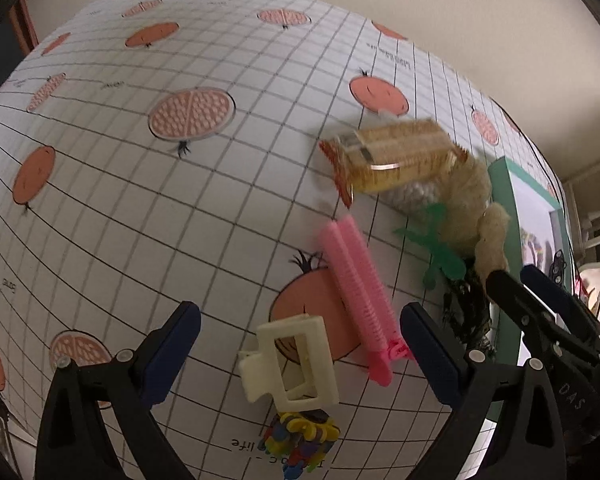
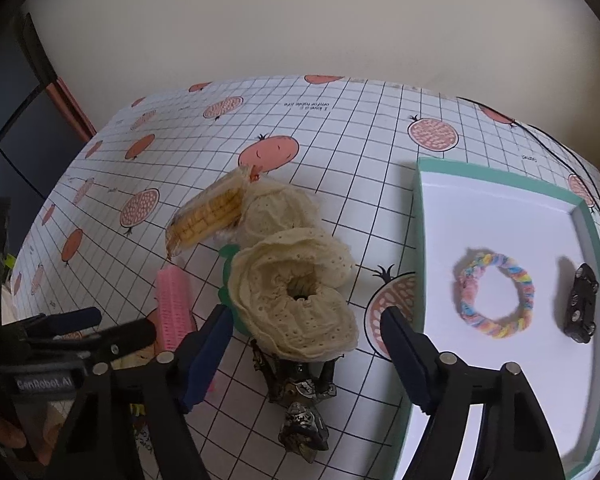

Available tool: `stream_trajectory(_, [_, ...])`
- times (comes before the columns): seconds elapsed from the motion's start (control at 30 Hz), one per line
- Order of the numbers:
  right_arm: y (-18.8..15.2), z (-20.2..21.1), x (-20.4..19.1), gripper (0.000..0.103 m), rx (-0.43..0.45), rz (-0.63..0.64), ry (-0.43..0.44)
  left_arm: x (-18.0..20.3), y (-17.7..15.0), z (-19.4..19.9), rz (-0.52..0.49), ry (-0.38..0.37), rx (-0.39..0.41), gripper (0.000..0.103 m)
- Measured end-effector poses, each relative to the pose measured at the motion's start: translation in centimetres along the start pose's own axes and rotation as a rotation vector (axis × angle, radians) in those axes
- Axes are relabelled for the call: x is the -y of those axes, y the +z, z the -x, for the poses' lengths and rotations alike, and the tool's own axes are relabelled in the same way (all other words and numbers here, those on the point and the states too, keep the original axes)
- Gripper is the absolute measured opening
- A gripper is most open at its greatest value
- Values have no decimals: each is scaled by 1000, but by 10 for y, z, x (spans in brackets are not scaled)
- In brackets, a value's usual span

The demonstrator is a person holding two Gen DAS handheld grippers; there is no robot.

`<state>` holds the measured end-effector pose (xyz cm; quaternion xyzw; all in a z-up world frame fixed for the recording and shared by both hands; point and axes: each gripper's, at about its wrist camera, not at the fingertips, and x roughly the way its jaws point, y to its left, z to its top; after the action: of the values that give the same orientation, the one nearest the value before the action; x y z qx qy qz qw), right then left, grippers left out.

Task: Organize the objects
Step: 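Grasp the cream hair clip with left tool while right tool grasps lace cloth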

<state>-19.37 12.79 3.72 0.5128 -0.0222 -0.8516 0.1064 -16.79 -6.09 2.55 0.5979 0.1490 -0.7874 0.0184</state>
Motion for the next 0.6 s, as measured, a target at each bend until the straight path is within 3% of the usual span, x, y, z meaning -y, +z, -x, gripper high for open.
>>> stream_trajectory(0.17, [-1,-6,0,72,-12,0,1,2,-4,-10,-7,-10,-31,100])
stream_trajectory(0.6, [-2,-13,0,48,-24,-10,3,0,-7,-16,-5,-24,-51,98])
